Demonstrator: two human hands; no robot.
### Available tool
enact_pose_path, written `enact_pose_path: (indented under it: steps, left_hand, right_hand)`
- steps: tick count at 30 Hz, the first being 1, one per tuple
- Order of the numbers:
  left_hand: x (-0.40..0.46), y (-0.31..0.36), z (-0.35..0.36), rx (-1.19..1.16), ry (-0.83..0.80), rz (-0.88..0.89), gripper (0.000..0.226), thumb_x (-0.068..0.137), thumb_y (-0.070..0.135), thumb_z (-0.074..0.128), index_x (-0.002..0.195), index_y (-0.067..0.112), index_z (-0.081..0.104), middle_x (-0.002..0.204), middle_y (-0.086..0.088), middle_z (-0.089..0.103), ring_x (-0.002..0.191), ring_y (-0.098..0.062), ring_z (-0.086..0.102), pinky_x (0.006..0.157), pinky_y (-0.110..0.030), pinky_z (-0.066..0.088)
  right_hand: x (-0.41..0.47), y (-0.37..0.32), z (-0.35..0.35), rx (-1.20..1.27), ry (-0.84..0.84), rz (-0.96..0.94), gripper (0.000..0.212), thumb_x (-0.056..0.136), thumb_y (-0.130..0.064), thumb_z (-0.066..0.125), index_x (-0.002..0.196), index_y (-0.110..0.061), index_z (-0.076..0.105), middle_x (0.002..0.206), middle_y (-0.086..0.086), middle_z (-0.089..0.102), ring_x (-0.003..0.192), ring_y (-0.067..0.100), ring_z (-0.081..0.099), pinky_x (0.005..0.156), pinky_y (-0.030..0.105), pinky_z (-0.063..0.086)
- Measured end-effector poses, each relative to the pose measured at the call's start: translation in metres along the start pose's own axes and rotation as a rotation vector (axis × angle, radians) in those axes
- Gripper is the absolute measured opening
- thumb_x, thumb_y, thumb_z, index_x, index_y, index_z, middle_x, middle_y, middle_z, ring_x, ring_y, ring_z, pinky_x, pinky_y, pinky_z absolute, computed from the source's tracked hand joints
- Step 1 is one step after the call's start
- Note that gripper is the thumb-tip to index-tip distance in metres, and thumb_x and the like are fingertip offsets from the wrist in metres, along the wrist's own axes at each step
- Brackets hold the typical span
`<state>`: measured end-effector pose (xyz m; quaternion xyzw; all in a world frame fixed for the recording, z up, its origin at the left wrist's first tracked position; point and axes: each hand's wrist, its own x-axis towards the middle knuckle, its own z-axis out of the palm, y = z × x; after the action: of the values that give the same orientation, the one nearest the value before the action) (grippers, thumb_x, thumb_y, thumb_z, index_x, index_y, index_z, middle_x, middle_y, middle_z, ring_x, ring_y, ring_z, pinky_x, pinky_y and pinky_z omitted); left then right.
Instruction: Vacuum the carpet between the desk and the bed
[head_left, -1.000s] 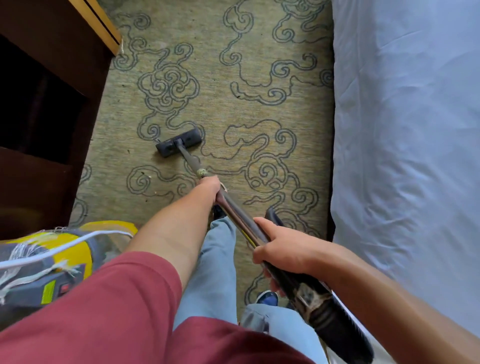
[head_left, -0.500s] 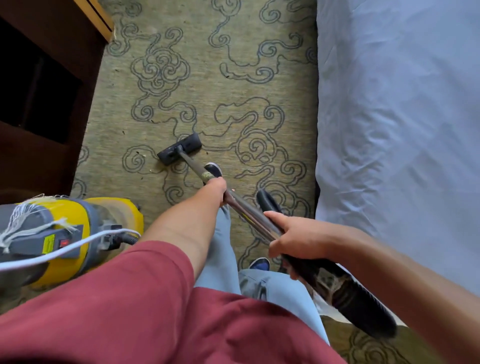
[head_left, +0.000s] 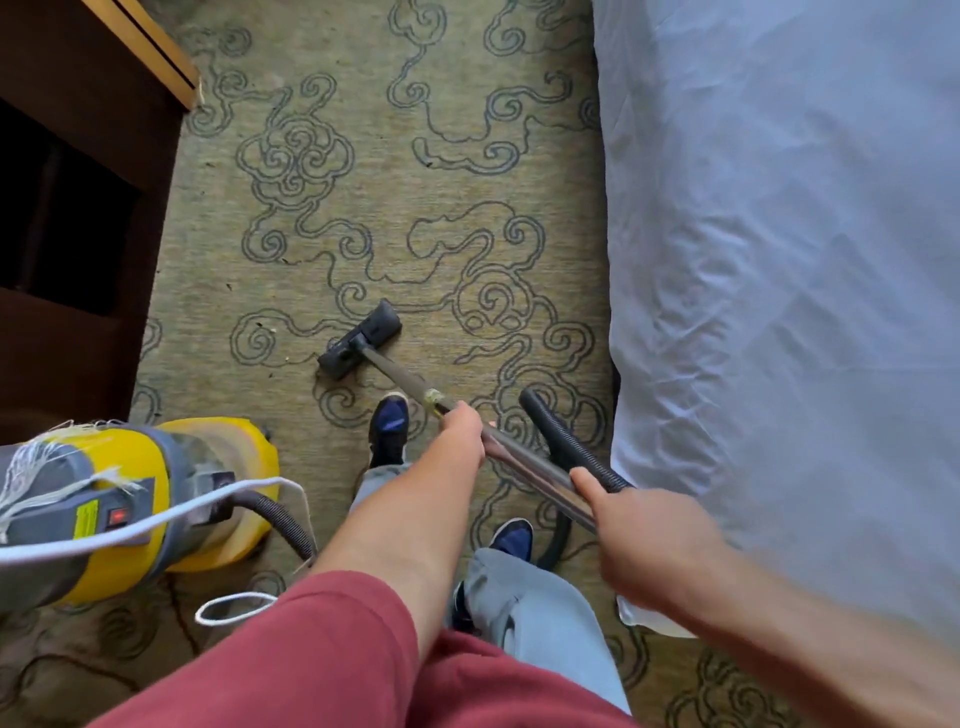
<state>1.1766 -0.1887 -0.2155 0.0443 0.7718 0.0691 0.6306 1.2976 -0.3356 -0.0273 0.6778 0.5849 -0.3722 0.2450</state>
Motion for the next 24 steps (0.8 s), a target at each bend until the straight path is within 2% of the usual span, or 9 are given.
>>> enact_pose_path:
  steps: [4, 6, 8, 10, 12, 15, 20, 24]
  left_hand:
    - [0.018, 0.009, 0.006, -0.051, 0.054, -0.019, 0.051, 0.104, 0.044, 0.046, 0.138, 0.006, 0.048, 0.134, -0.017, 0.063, 0.121, -0.036, 0.063, 0.106, -0.052, 0.050]
    - [0.022, 0.020, 0.001, -0.045, 0.078, -0.040, 0.053, 0.103, 0.046, 0.045, 0.138, 0.006, 0.048, 0.135, -0.017, 0.063, 0.123, -0.037, 0.062, 0.107, -0.051, 0.049]
    - [0.035, 0.042, -0.010, -0.052, 0.064, -0.048, 0.054, 0.104, 0.045, 0.045, 0.140, 0.006, 0.046, 0.138, -0.017, 0.061, 0.126, -0.035, 0.060, 0.110, -0.049, 0.047]
    - [0.047, 0.062, -0.020, -0.065, 0.076, -0.043, 0.054, 0.105, 0.045, 0.044, 0.140, 0.004, 0.046, 0.138, -0.018, 0.060, 0.127, -0.035, 0.059, 0.110, -0.048, 0.046]
    - [0.061, 0.075, -0.035, -0.058, 0.093, -0.037, 0.054, 0.105, 0.045, 0.044, 0.139, 0.003, 0.047, 0.137, -0.019, 0.061, 0.126, -0.036, 0.060, 0.110, -0.048, 0.047]
    - [0.089, 0.099, -0.069, 0.017, 0.088, -0.019, 0.058, 0.106, 0.046, 0.041, 0.141, 0.000, 0.048, 0.138, -0.020, 0.060, 0.126, -0.037, 0.060, 0.109, -0.047, 0.049]
    - [0.135, 0.141, -0.136, 0.112, 0.158, 0.045, 0.055, 0.107, 0.041, 0.040, 0.139, -0.003, 0.050, 0.135, -0.022, 0.061, 0.122, -0.039, 0.063, 0.102, -0.046, 0.053]
    - [0.166, 0.181, -0.184, 0.151, 0.208, 0.076, 0.053, 0.106, 0.039, 0.044, 0.135, -0.005, 0.052, 0.136, -0.026, 0.060, 0.122, -0.041, 0.062, 0.103, -0.046, 0.052]
  right_hand:
    - [0.018, 0.008, -0.001, 0.017, 0.027, 0.026, 0.088, 0.084, -0.010, 0.050, 0.158, -0.037, 0.011, 0.099, 0.001, 0.068, 0.087, 0.028, 0.066, 0.058, 0.032, 0.039]
    - [0.029, 0.002, -0.011, -0.003, 0.011, 0.041, 0.091, 0.085, -0.008, 0.047, 0.159, -0.040, 0.005, 0.085, -0.001, 0.057, 0.077, 0.027, 0.060, 0.052, 0.033, 0.035]
    - [0.048, -0.013, -0.019, -0.024, 0.020, 0.022, 0.092, 0.084, -0.009, 0.046, 0.158, -0.041, 0.004, 0.081, -0.003, 0.050, 0.077, 0.026, 0.060, 0.052, 0.033, 0.034]
    - [0.066, -0.023, -0.028, -0.029, 0.032, -0.004, 0.092, 0.083, -0.011, 0.046, 0.158, -0.042, 0.002, 0.087, -0.003, 0.057, 0.082, 0.026, 0.063, 0.052, 0.032, 0.036]
    - [0.083, -0.035, -0.035, -0.053, 0.021, -0.009, 0.094, 0.082, -0.013, 0.047, 0.158, -0.043, -0.001, 0.103, -0.002, 0.068, 0.090, 0.025, 0.068, 0.058, 0.031, 0.040]
    - [0.106, -0.076, -0.038, -0.041, -0.028, -0.042, 0.097, 0.082, -0.016, 0.048, 0.158, -0.042, -0.006, 0.116, -0.002, 0.069, 0.099, 0.023, 0.068, 0.064, 0.032, 0.043]
    - [0.150, -0.156, -0.033, 0.057, -0.120, -0.062, 0.096, 0.090, -0.034, 0.054, 0.159, -0.035, -0.013, 0.121, 0.001, 0.068, 0.105, 0.024, 0.068, 0.080, 0.036, 0.051]
    - [0.180, -0.220, -0.037, 0.069, -0.196, -0.061, 0.101, 0.090, -0.034, 0.056, 0.158, -0.029, -0.019, 0.120, 0.006, 0.068, 0.104, 0.026, 0.067, 0.077, 0.035, 0.045]
